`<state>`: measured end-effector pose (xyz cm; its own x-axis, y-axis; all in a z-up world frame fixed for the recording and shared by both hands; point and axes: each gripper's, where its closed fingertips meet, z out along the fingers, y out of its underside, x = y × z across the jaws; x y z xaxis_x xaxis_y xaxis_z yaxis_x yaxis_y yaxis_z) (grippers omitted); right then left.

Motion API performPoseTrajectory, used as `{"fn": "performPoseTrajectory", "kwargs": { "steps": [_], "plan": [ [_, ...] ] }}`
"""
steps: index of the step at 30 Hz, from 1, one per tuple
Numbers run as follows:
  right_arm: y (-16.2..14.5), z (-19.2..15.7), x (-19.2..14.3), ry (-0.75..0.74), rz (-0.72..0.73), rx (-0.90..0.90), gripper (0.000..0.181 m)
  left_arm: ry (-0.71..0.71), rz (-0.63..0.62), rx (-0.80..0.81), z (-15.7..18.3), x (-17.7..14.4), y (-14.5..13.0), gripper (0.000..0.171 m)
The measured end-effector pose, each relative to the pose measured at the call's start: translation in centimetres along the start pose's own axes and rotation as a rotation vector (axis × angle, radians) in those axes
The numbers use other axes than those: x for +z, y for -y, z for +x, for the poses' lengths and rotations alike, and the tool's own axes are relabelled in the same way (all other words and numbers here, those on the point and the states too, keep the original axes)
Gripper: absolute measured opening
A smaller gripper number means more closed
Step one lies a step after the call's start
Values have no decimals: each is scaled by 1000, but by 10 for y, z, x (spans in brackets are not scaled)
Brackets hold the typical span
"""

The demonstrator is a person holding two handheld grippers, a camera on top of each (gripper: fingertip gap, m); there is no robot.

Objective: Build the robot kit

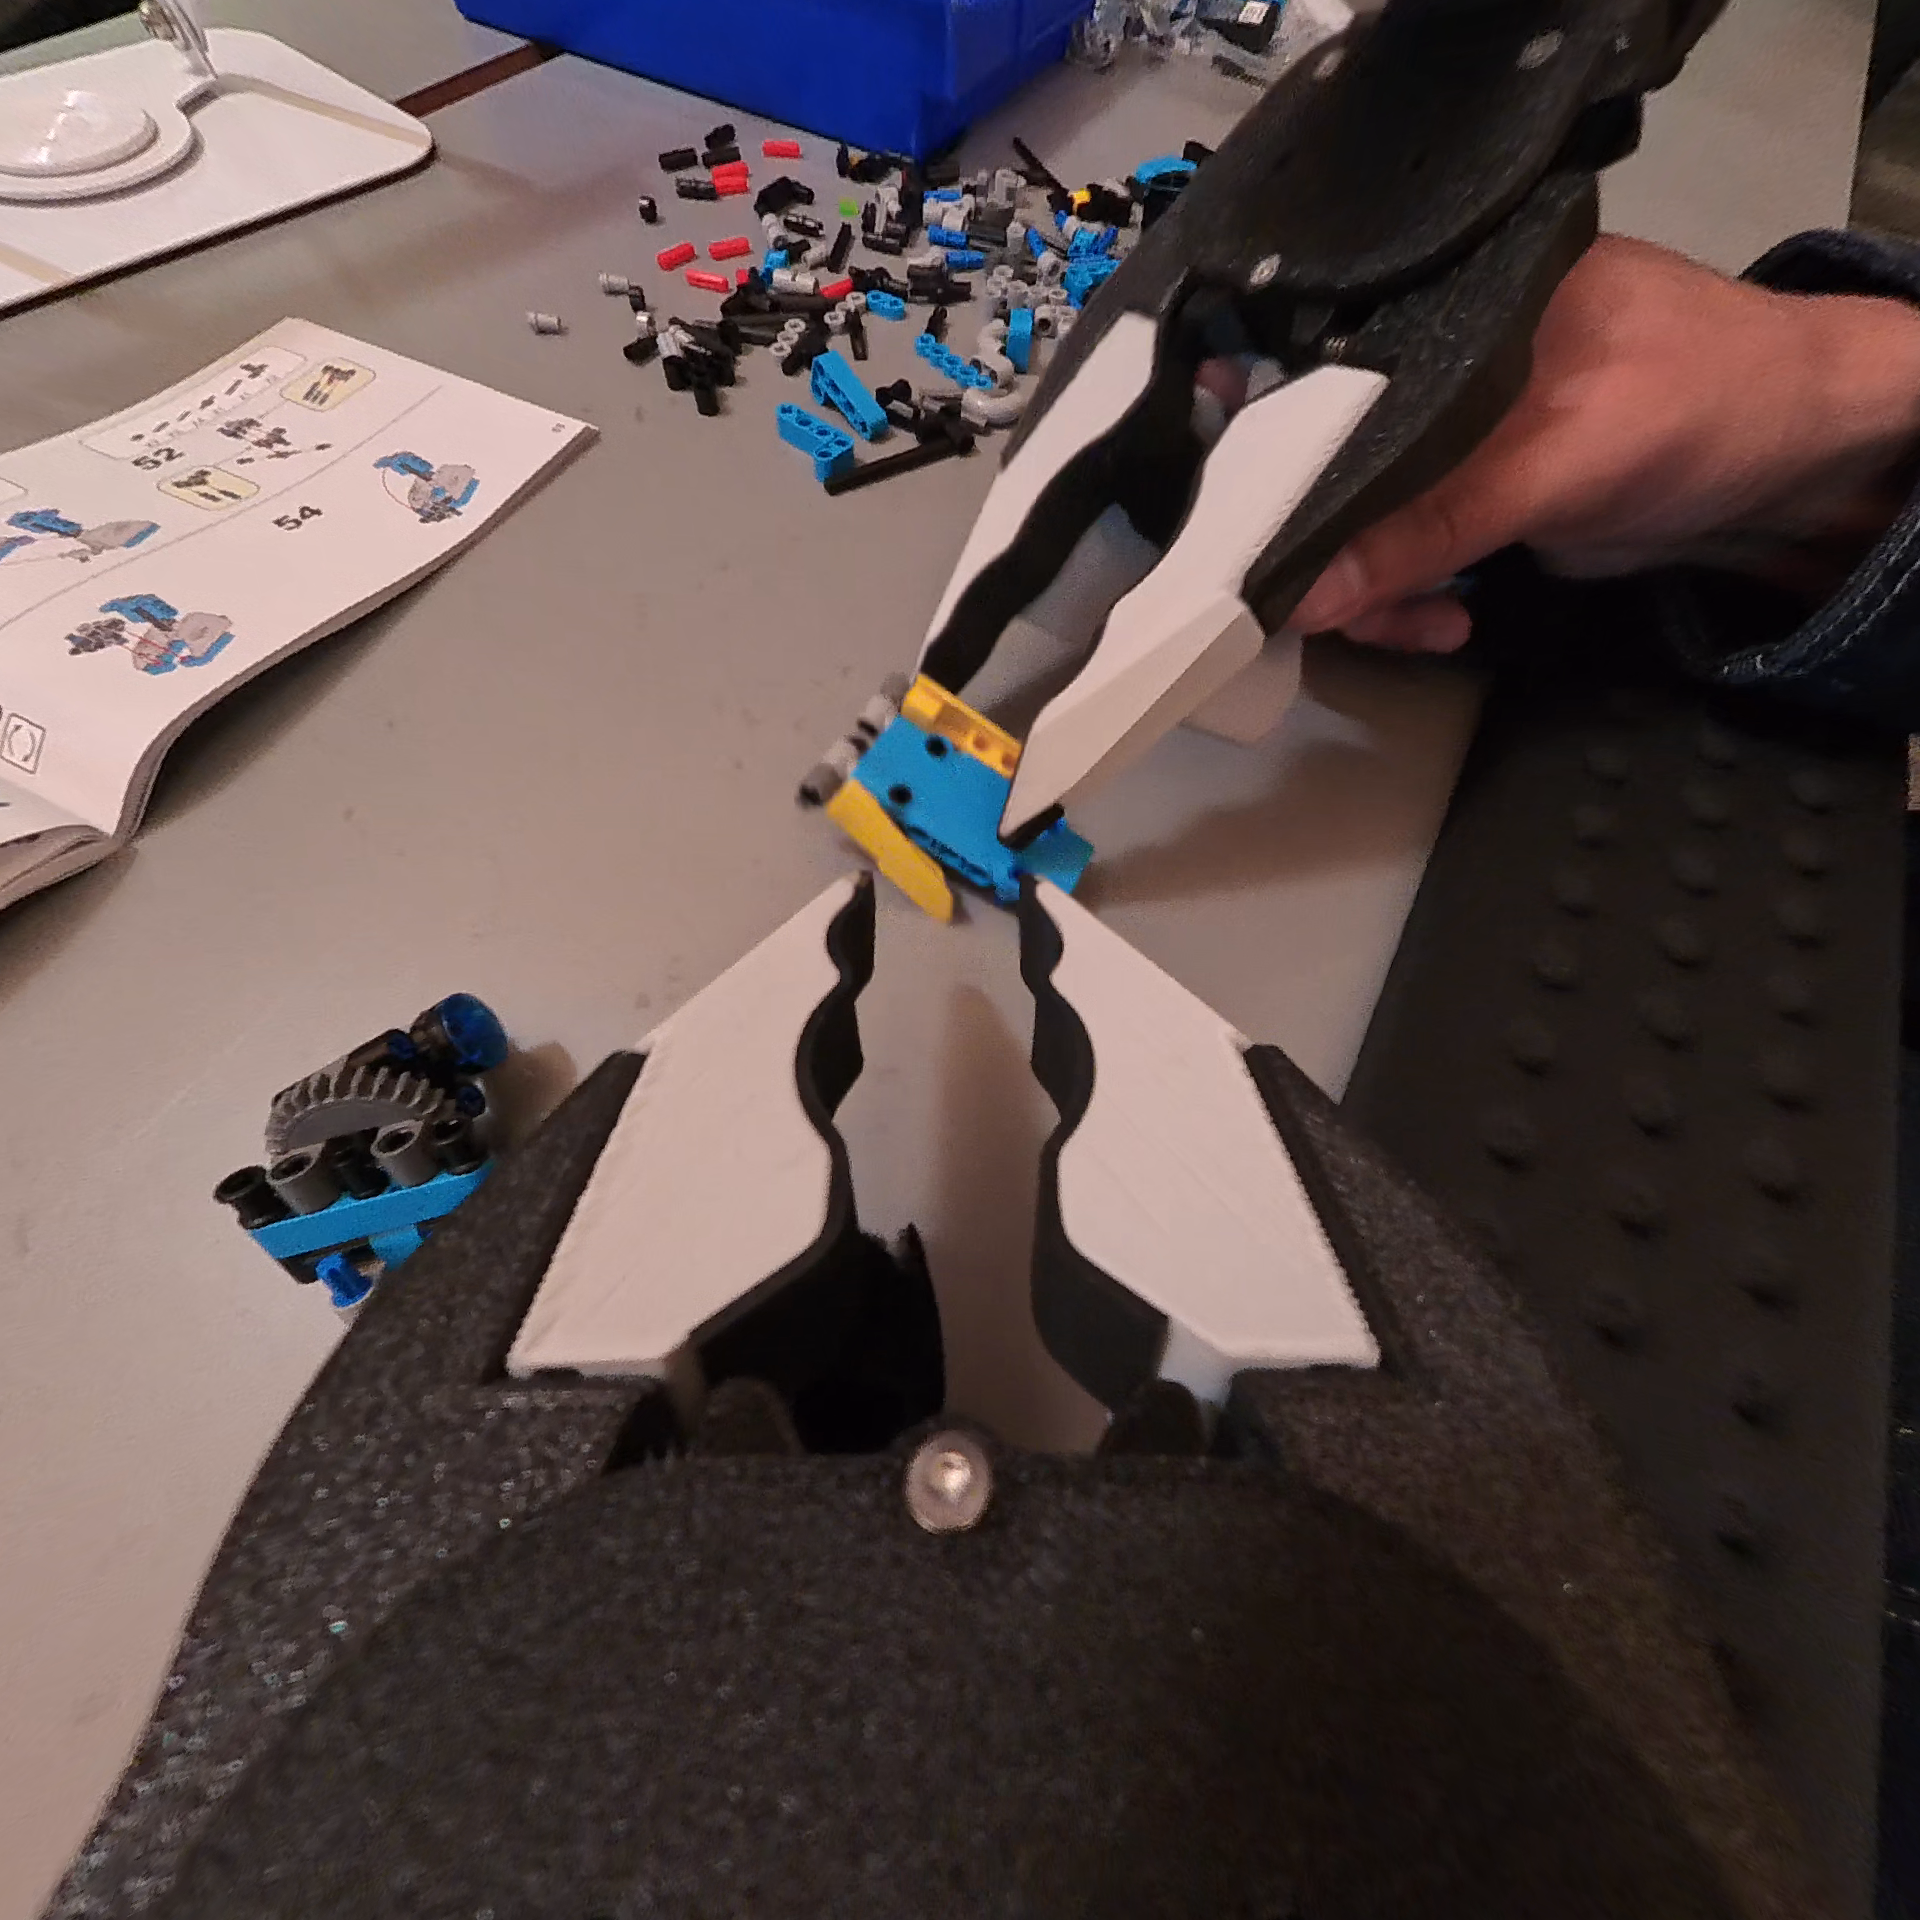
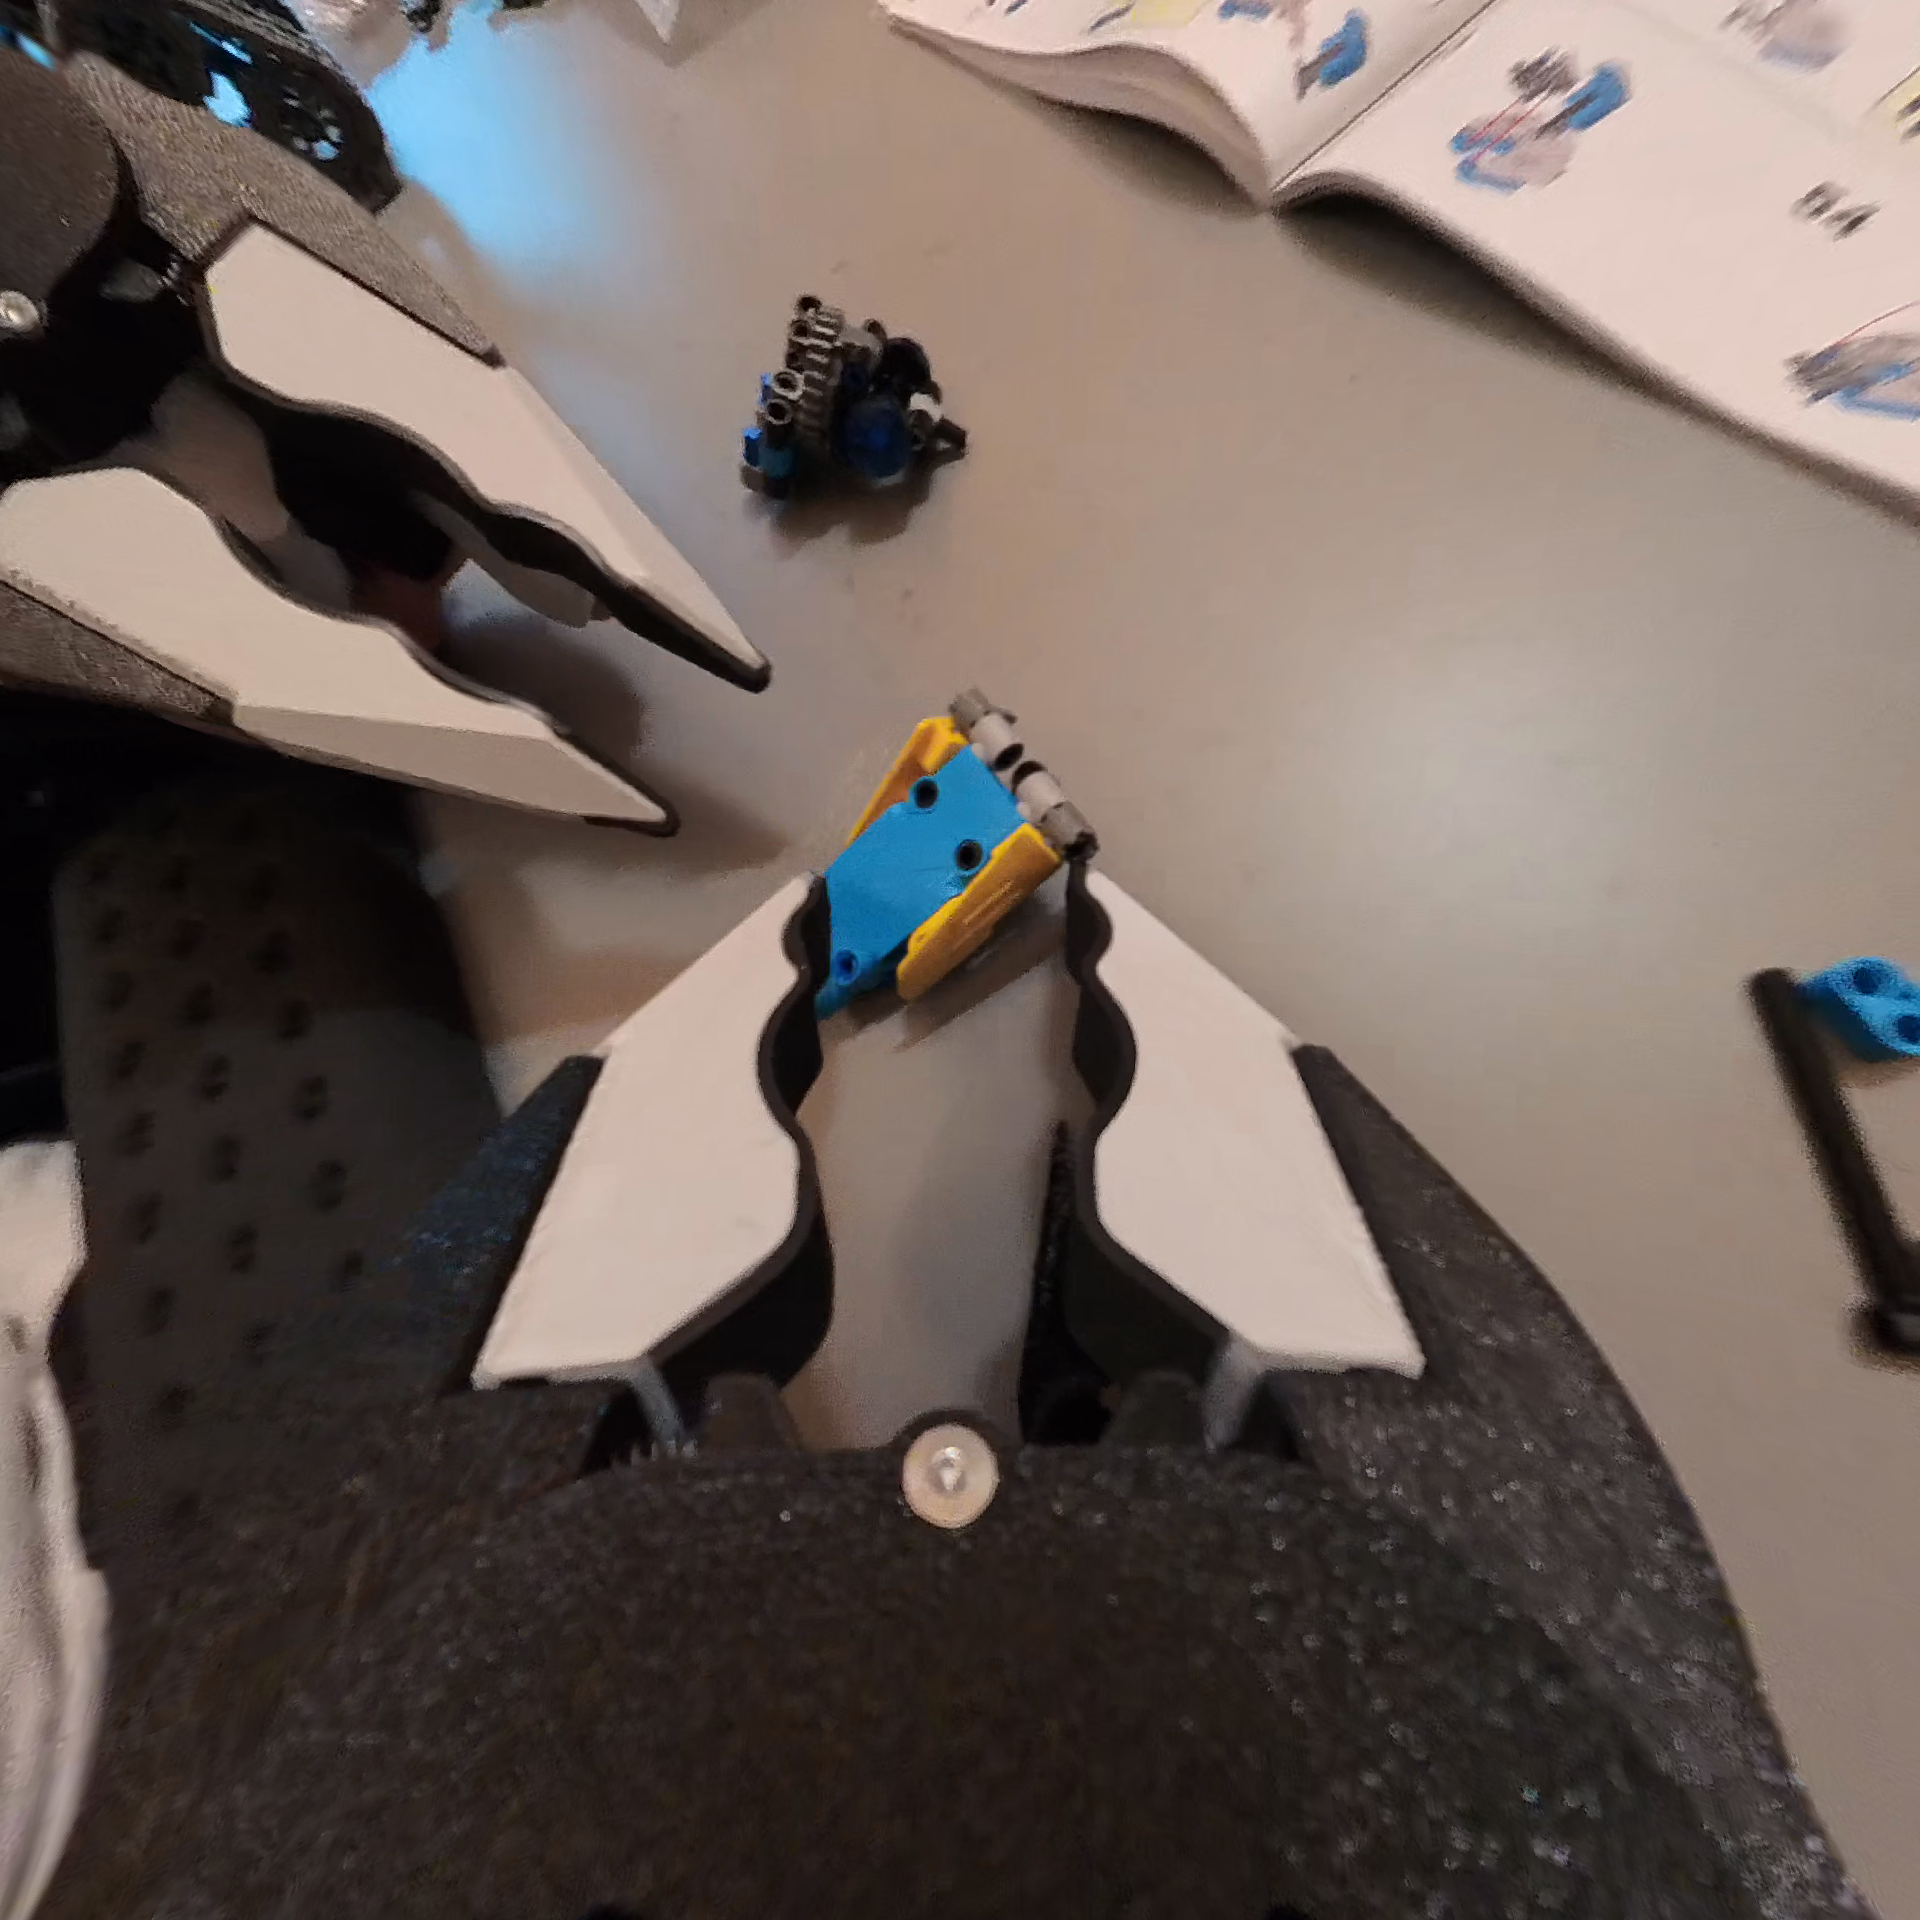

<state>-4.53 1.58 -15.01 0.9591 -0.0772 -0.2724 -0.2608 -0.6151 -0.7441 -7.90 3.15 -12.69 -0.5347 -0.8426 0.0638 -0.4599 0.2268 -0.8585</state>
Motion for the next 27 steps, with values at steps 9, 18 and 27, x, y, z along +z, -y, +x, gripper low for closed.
{"fn": "performPoseTrajectory", "kwargs": {
  "steps": [9, 18, 27],
  "plan": [
    [-4, 4, -6, -59, -10, -160, 55, -49, -17, -68, -7, 11, 10, 27],
    [-1, -20, -7, -31, 20, -401, 78, -179, -91, 157, 13, 26, 18, 51],
    [-10, -15, 2, -53, -56, -492, 76, -327, -191, 226, 12, 32, 1, 69]
  ]
}}
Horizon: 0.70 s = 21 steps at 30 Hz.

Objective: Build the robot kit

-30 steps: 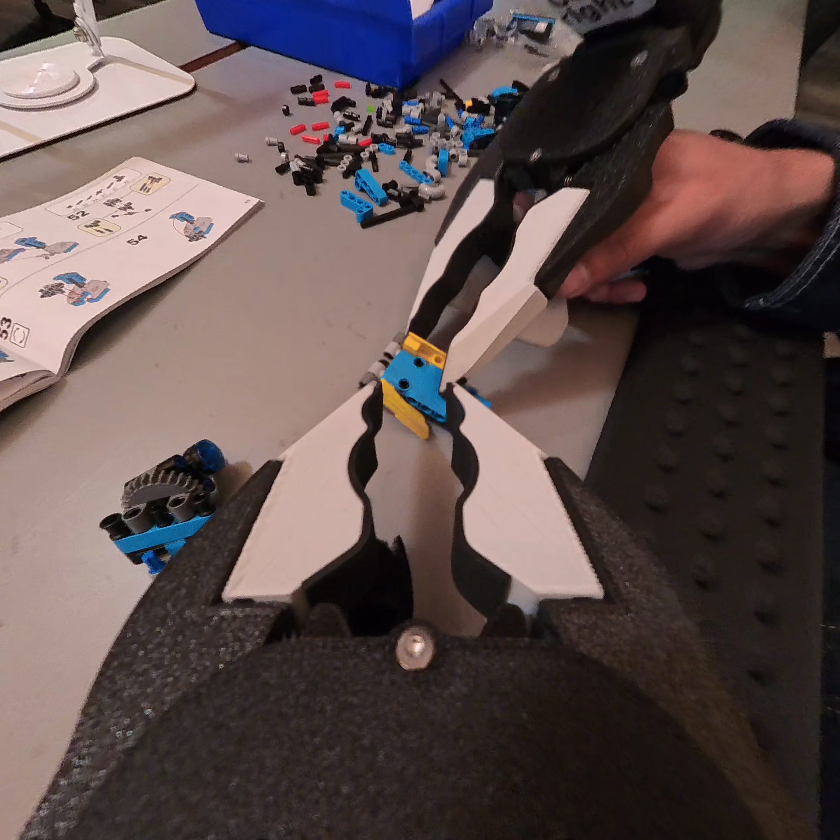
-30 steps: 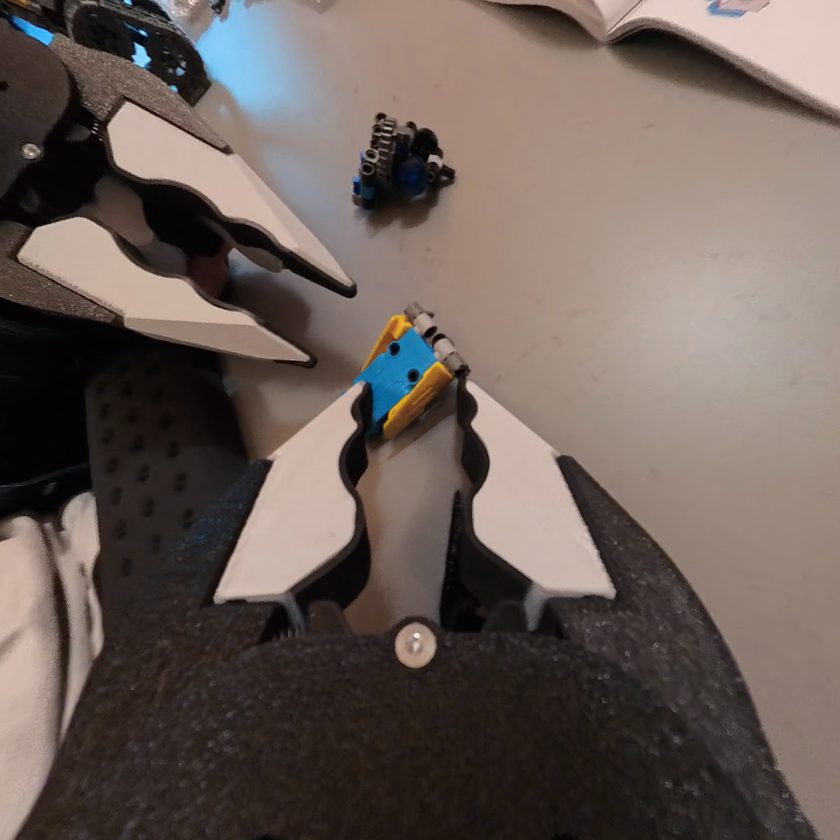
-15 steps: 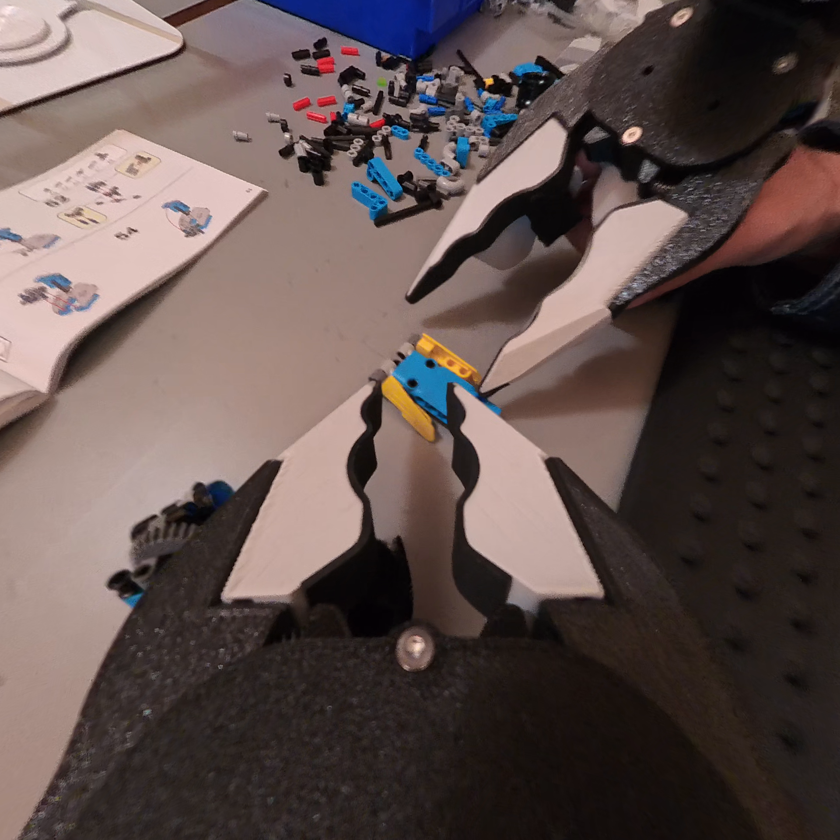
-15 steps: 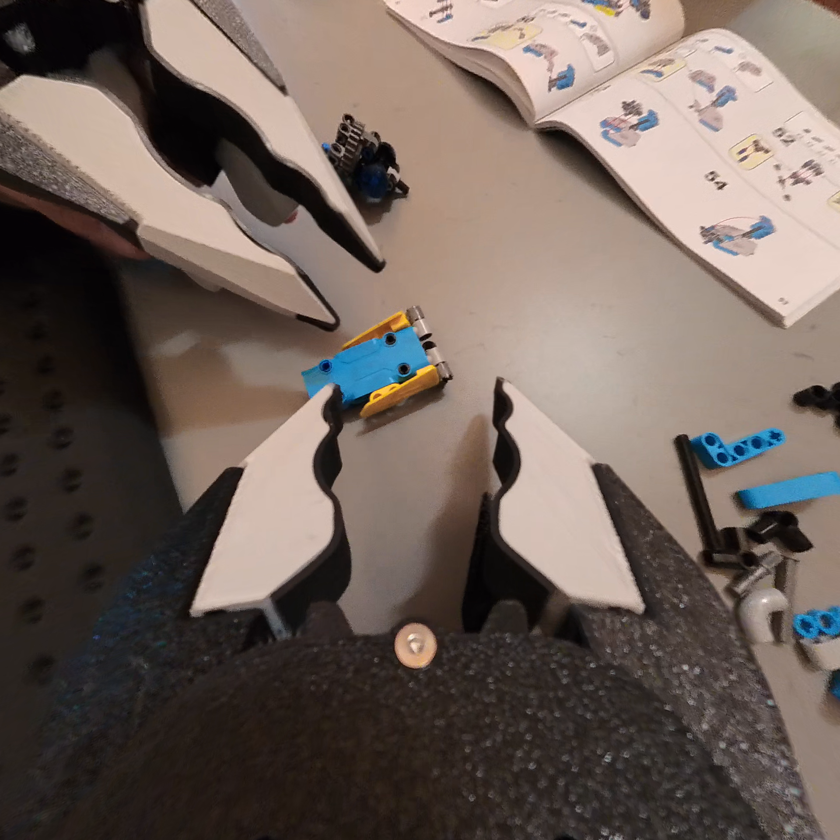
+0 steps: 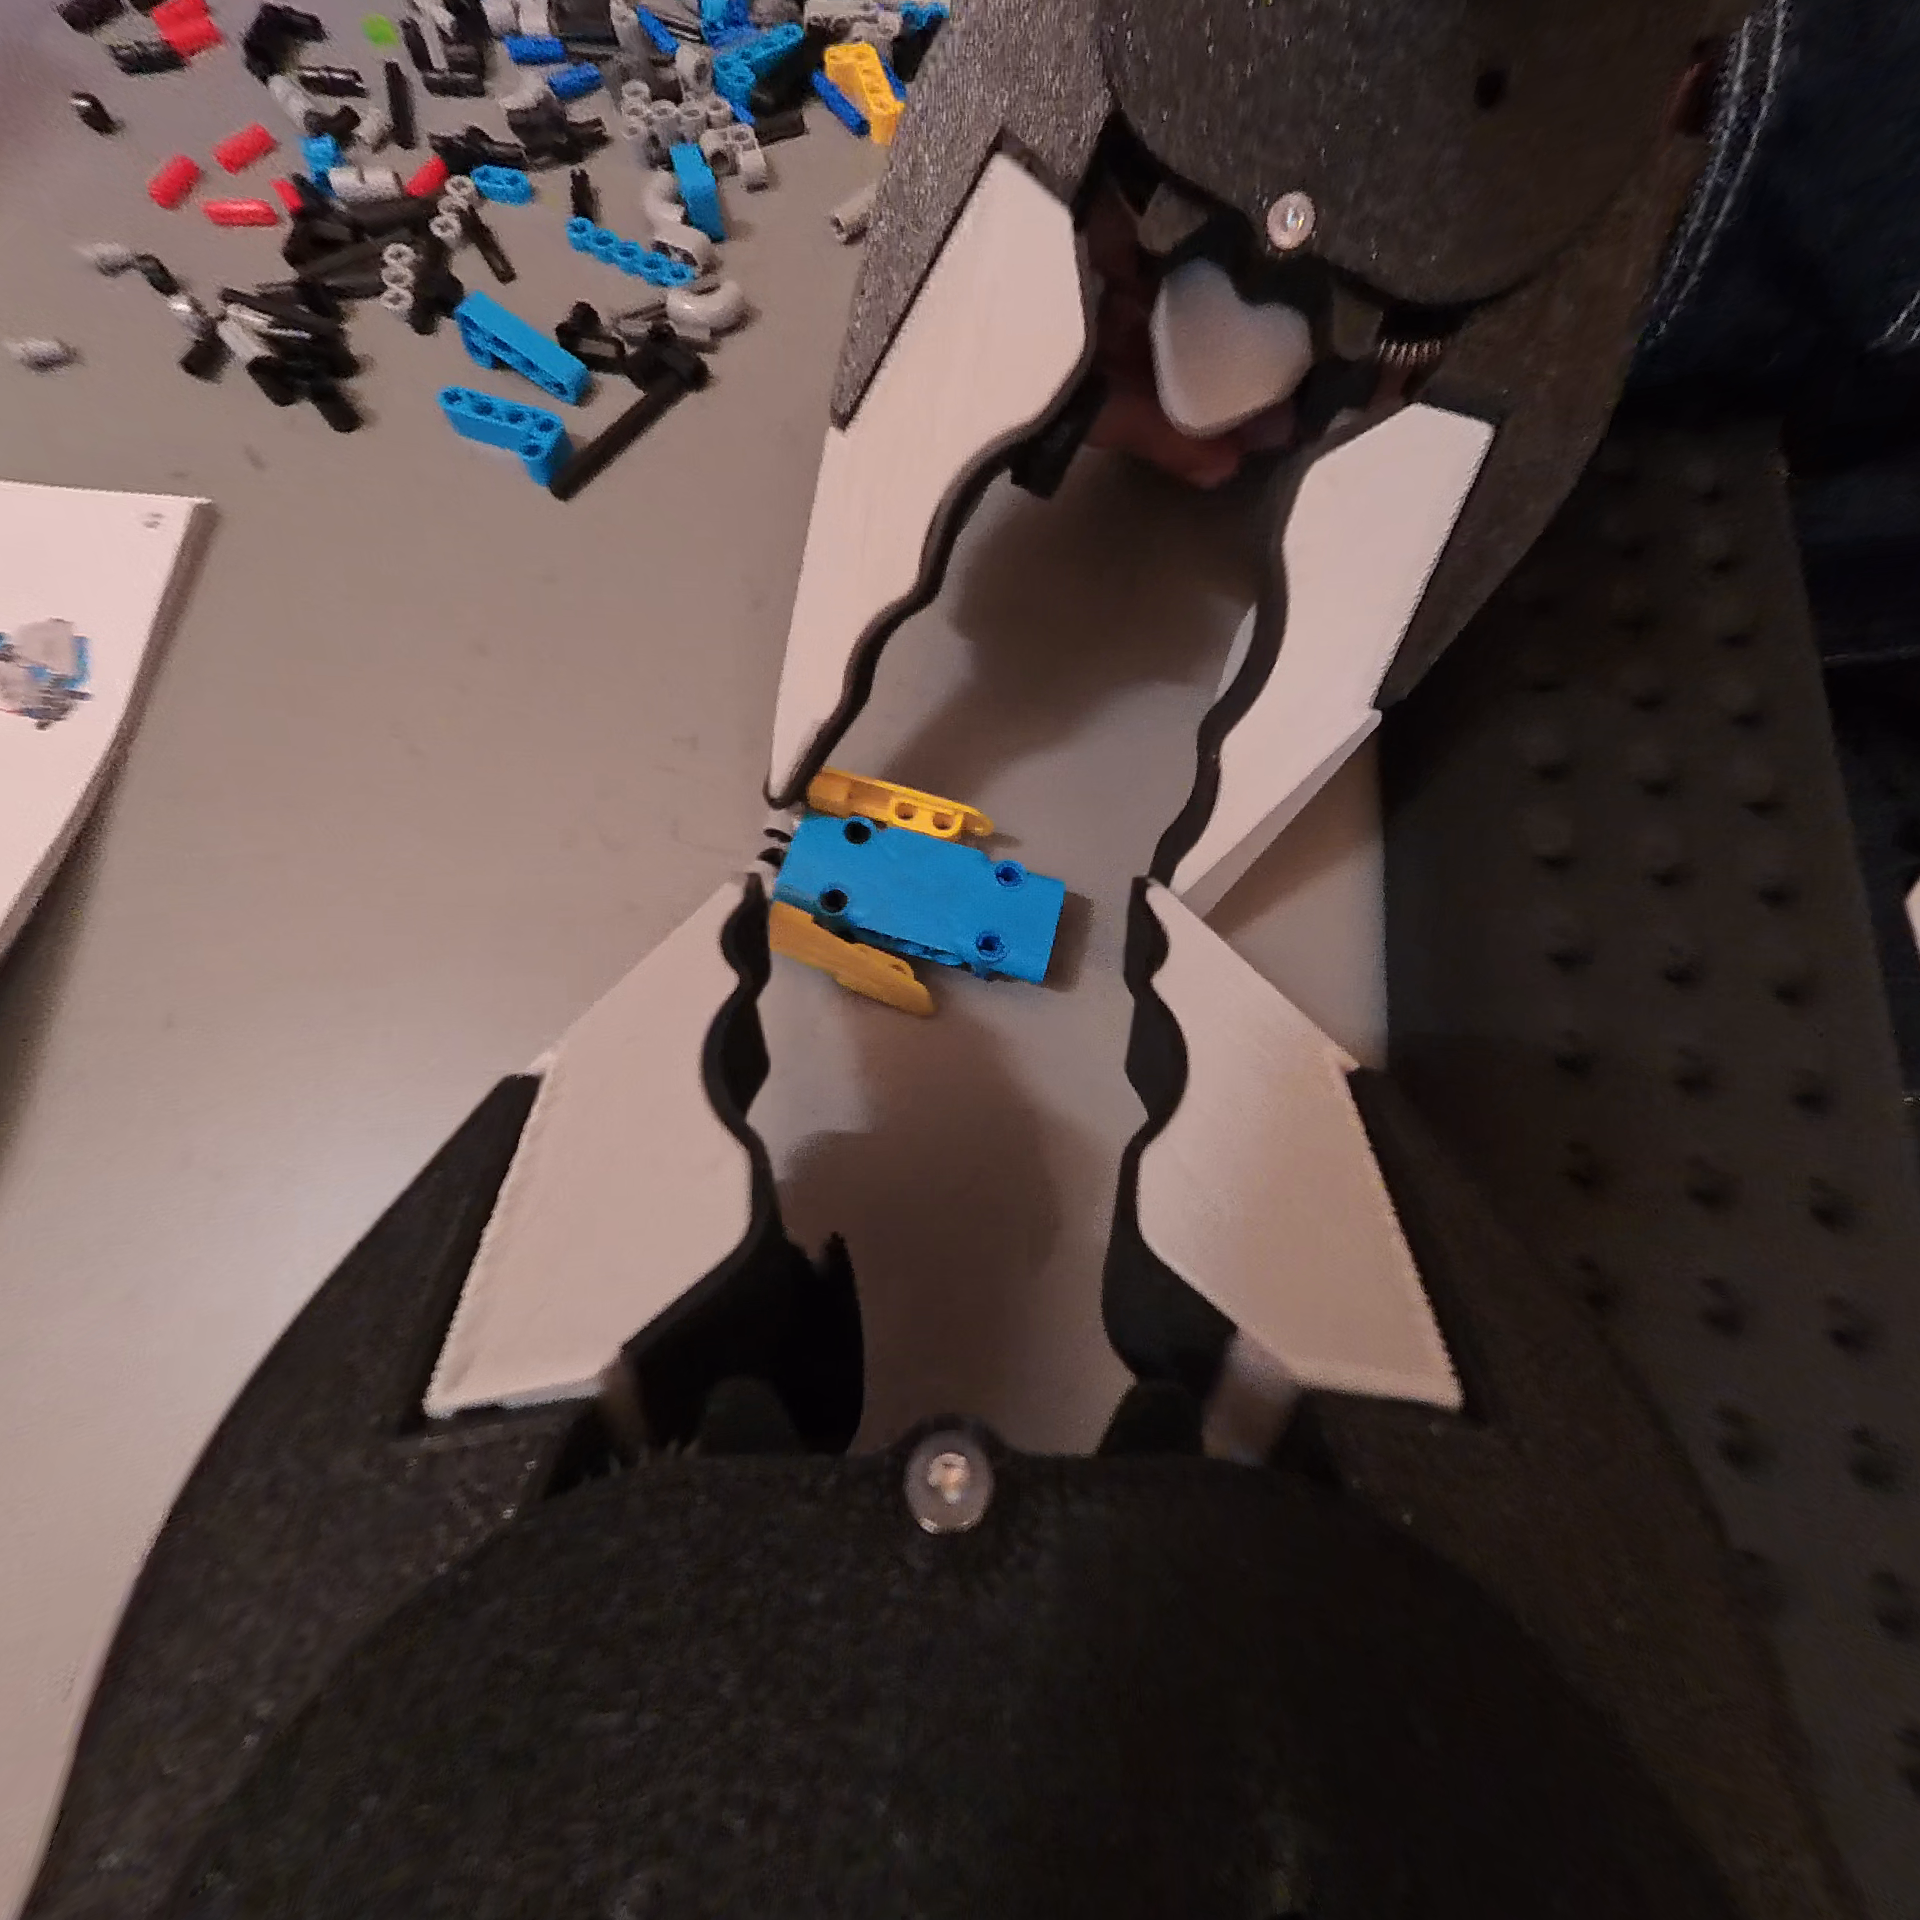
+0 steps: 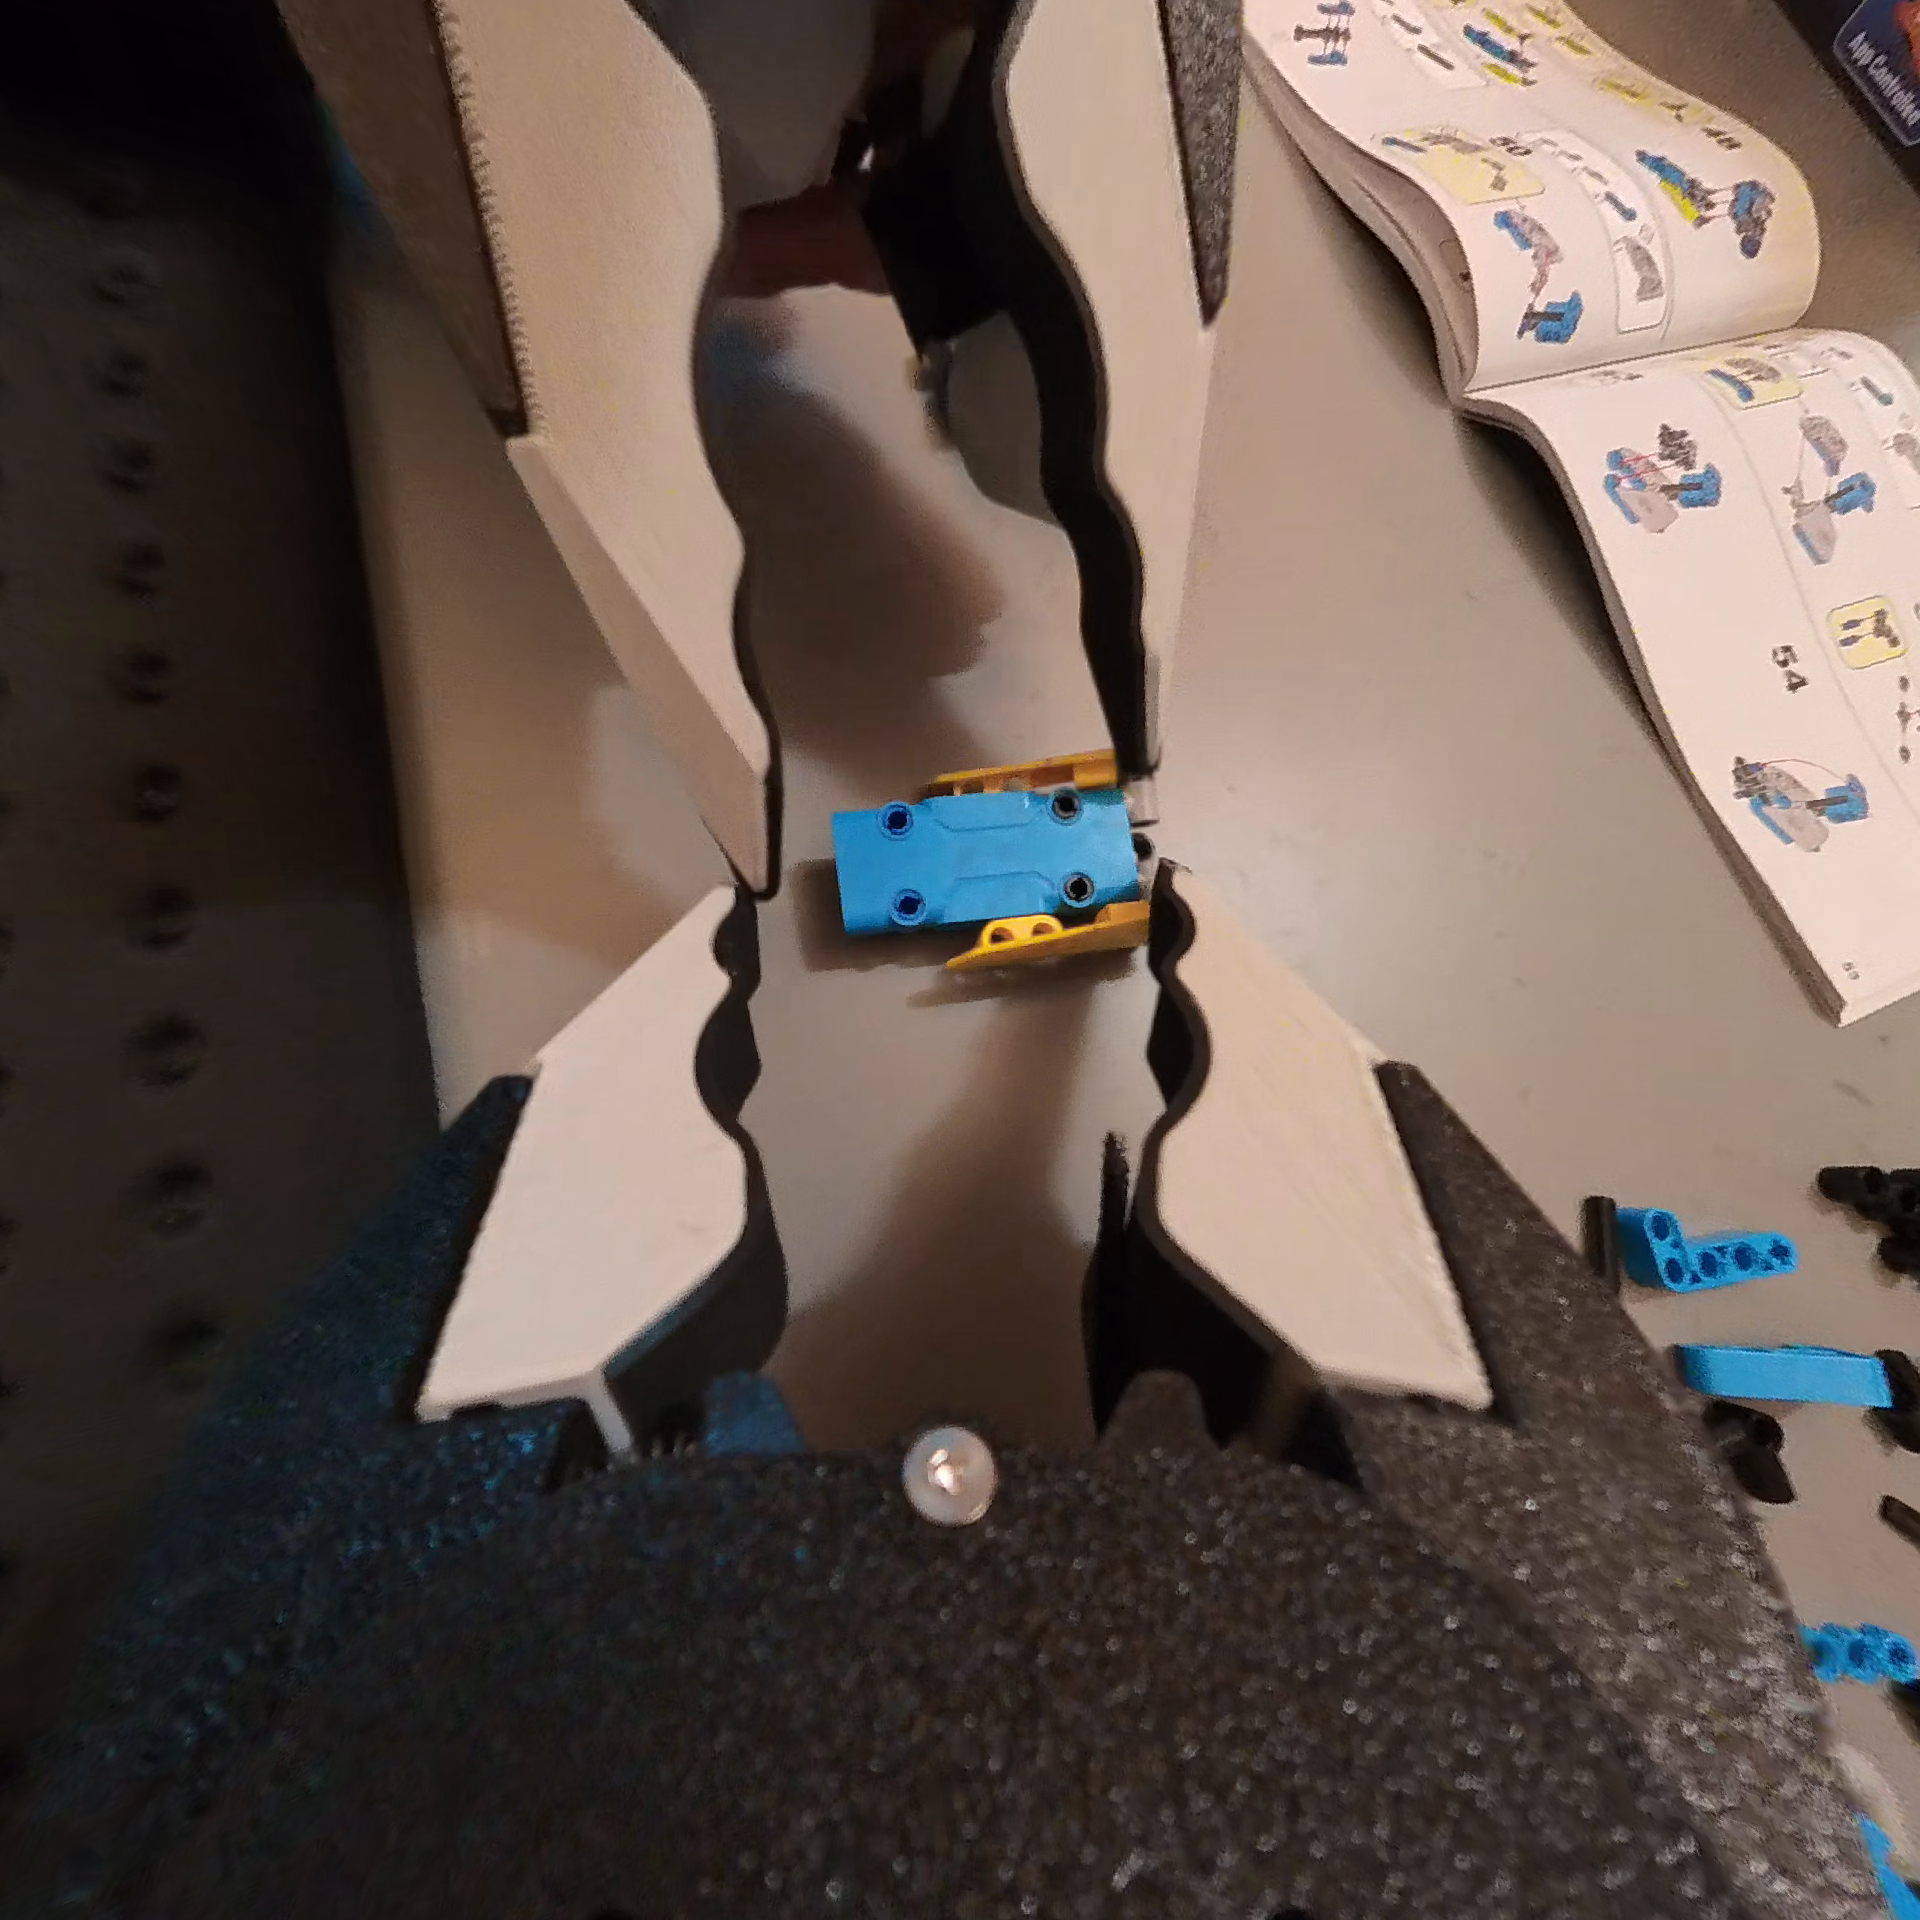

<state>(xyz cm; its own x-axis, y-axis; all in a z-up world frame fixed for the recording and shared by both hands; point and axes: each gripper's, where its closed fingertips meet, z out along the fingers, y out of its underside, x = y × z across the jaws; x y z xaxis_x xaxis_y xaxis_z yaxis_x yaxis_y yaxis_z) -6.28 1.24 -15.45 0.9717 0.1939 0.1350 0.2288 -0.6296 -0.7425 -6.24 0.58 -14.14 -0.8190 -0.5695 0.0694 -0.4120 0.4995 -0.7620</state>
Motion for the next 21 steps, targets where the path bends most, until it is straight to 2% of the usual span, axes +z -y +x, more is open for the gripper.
{"fn": "performPoseTrajectory", "kwargs": {
  "steps": [5, 8, 14, 18, 21],
  "plan": [
    [0, -3, 2, -16, -1, -28, 76, -16, 4, -47, 2, 1, -6, 68],
    [2, -6, 1, 29, 23, 18, 76, -40, 34, -82, 2, 0, -4, 69],
    [4, -5, -5, 50, 61, 55, 77, -50, 51, -68, 3, -2, -4, 64],
    [13, 6, -21, 12, 150, 89, 59, 9, 74, -19, -4, -5, -1, 61],
    [12, 13, -25, 5, 166, 131, 57, 28, 111, -4, -7, -8, 6, 48]
  ]
}}
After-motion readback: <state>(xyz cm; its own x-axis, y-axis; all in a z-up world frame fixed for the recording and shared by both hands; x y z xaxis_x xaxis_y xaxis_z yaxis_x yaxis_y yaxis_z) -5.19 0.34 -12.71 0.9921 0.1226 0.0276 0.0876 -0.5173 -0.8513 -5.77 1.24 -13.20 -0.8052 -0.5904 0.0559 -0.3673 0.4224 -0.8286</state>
